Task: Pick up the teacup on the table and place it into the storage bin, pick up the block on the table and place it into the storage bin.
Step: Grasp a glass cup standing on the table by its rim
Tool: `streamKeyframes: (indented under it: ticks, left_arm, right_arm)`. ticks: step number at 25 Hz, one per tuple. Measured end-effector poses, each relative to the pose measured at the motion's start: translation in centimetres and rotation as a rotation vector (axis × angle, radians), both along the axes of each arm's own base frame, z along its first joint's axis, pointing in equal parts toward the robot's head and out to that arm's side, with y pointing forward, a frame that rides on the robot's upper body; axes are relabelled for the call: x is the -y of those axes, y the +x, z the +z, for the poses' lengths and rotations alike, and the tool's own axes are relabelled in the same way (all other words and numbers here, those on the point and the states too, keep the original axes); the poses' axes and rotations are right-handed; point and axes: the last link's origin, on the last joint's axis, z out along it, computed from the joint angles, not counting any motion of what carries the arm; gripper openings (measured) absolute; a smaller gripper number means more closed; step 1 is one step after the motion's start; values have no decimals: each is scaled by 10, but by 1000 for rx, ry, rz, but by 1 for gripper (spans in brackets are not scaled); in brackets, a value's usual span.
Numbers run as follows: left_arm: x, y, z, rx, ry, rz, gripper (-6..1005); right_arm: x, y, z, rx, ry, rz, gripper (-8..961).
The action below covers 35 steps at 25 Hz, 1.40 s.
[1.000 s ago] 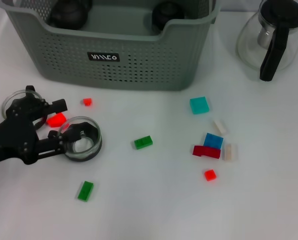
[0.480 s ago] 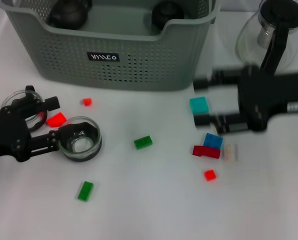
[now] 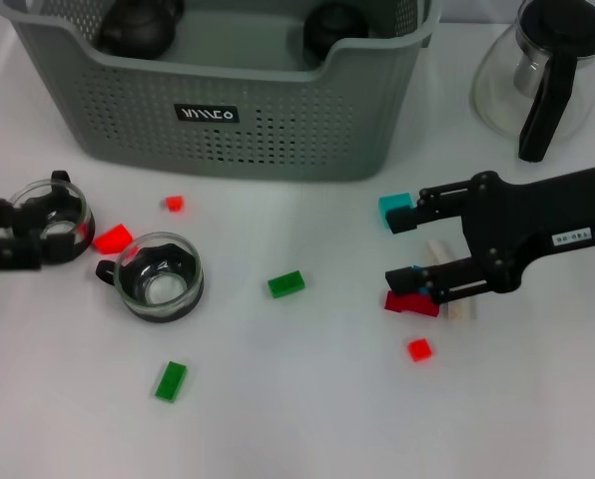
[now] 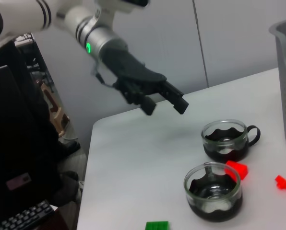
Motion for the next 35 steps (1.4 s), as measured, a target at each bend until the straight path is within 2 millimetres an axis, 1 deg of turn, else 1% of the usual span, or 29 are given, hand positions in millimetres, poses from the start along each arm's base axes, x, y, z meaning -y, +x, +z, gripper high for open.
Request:
streamKeyframes:
  ticks: [4, 7, 10, 13, 17, 20, 24, 26, 30, 35]
  left_arm:
    - [-26, 18, 21, -144, -34, 125, 827]
    - [-49, 27, 30, -270, -63, 223, 826]
    - [-73, 30, 35, -416, -77, 327, 826]
    - [-92, 38, 34, -554, -82, 385, 825]
    - [-112, 53, 20, -690, -107, 402, 825]
    - [-122, 56, 7, -771, -121, 412, 824]
    - [-131, 52, -8, -805, -158, 428, 824]
    - [-135, 46, -17, -815, -181, 437, 825]
    - [-140, 37, -29, -842, -177, 446, 782]
    - [-143, 25, -40, -849, -182, 457, 729]
  right_arm:
    - [-5, -6, -2, 4, 9, 12, 761]
    - [-8, -5, -4, 8, 27, 3, 761]
    - [-9, -4, -5, 12, 33, -4, 761]
    - [-10, -3, -5, 15, 42, -11, 760]
    - [-11, -1, -6, 19, 54, -20, 760]
    - [-11, -1, -8, 22, 51, -21, 760]
    - [-10, -3, -12, 18, 46, -16, 760]
    - [-10, -3, -12, 17, 45, -15, 760]
    - [-10, -4, -13, 16, 43, -14, 760]
    - [-11, -5, -12, 16, 43, -15, 760]
